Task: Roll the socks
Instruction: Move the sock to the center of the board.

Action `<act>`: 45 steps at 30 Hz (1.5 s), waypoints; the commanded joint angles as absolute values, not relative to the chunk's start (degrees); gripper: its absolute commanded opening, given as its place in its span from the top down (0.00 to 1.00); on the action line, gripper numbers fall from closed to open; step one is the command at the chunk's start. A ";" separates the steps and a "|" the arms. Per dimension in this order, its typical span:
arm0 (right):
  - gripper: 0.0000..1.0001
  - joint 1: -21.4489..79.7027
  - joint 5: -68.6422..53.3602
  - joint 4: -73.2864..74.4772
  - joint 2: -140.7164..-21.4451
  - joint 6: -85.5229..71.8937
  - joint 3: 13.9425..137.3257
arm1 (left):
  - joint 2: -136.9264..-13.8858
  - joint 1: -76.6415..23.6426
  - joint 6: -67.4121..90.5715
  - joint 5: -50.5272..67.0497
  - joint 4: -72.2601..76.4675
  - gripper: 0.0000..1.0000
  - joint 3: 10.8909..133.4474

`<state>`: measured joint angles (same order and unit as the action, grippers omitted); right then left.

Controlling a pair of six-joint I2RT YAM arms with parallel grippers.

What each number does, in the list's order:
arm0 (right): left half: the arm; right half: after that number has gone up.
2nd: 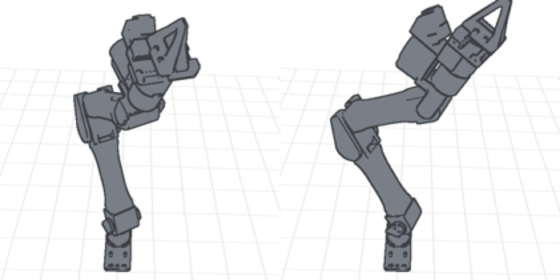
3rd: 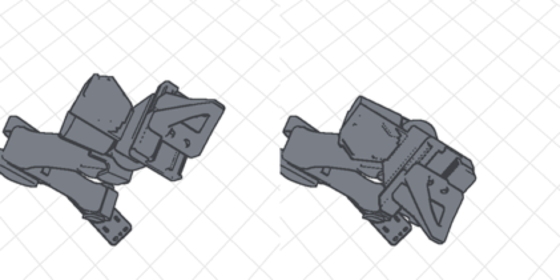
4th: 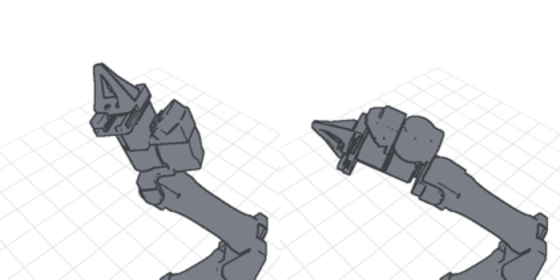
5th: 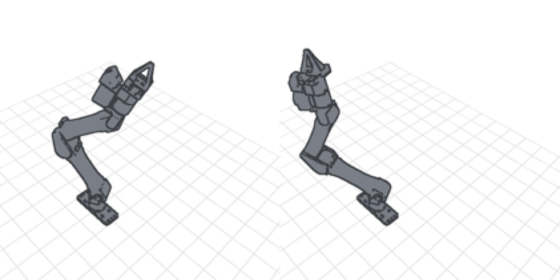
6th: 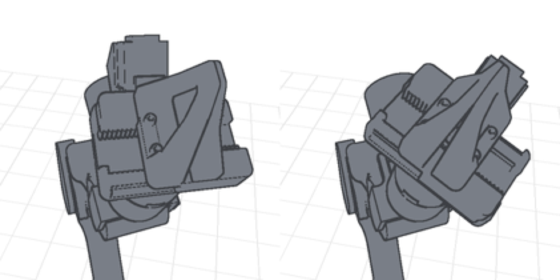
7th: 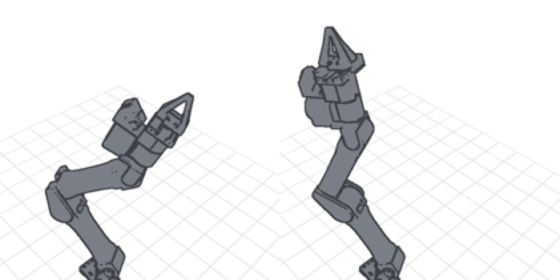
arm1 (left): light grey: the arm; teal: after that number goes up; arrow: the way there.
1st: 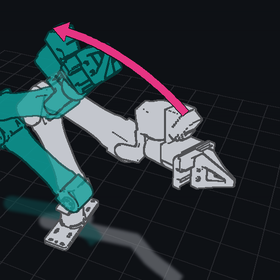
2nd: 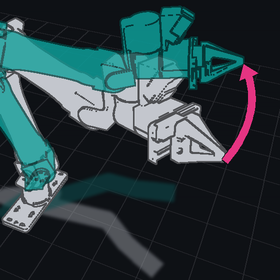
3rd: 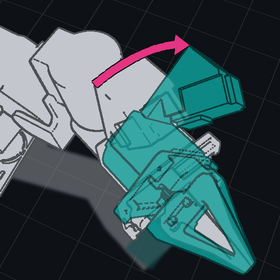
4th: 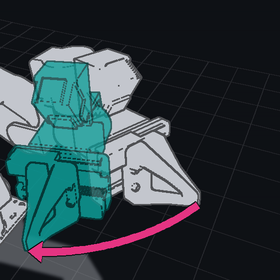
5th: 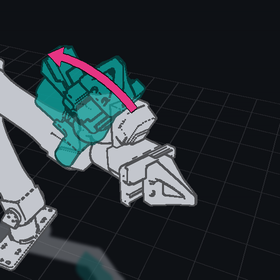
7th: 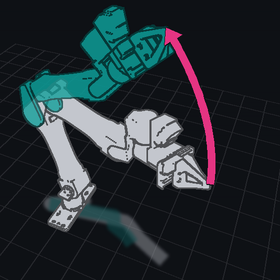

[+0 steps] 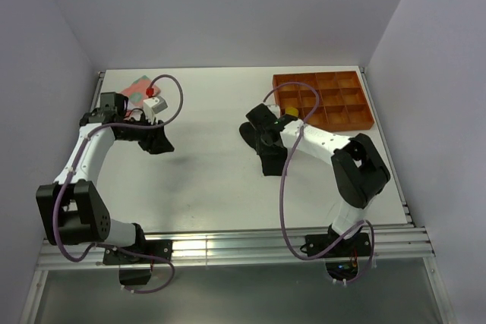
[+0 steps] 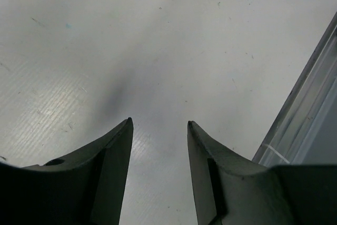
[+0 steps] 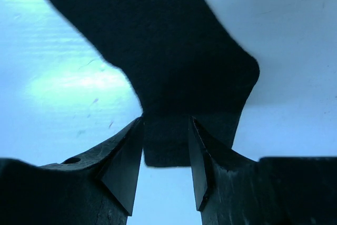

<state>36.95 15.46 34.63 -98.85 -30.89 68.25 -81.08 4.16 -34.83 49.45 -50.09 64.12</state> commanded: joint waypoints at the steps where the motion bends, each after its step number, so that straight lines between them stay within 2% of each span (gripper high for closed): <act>1: 0.53 36.03 20.56 31.55 -101.51 -34.10 67.85 | -76.30 4.13 -31.12 48.78 -45.36 0.48 61.88; 5: 0.53 36.03 20.75 30.60 -104.67 -34.54 67.33 | -71.73 4.13 -27.52 48.34 -41.32 0.43 59.07; 8: 0.53 36.04 19.35 29.45 -105.90 -34.63 67.24 | -70.41 4.04 -26.11 48.25 -39.99 0.43 58.45; 10: 0.53 36.04 17.76 28.74 -106.61 -34.10 67.24 | -69.96 4.13 -25.32 47.73 -39.12 0.37 58.27; 31: 0.53 48.25 7.04 32.26 -123.31 -39.37 86.04 | -63.90 4.04 -34.89 45.97 -37.00 0.34 50.98; 41: 0.53 51.59 3.87 24.88 -121.99 -46.76 80.69 | -66.53 0.44 -31.21 45.19 -29.82 0.34 47.47; 45: 0.52 51.68 5.36 24.00 -121.12 -46.58 79.81 | -65.22 -6.75 -29.45 41.32 -25.23 0.32 45.00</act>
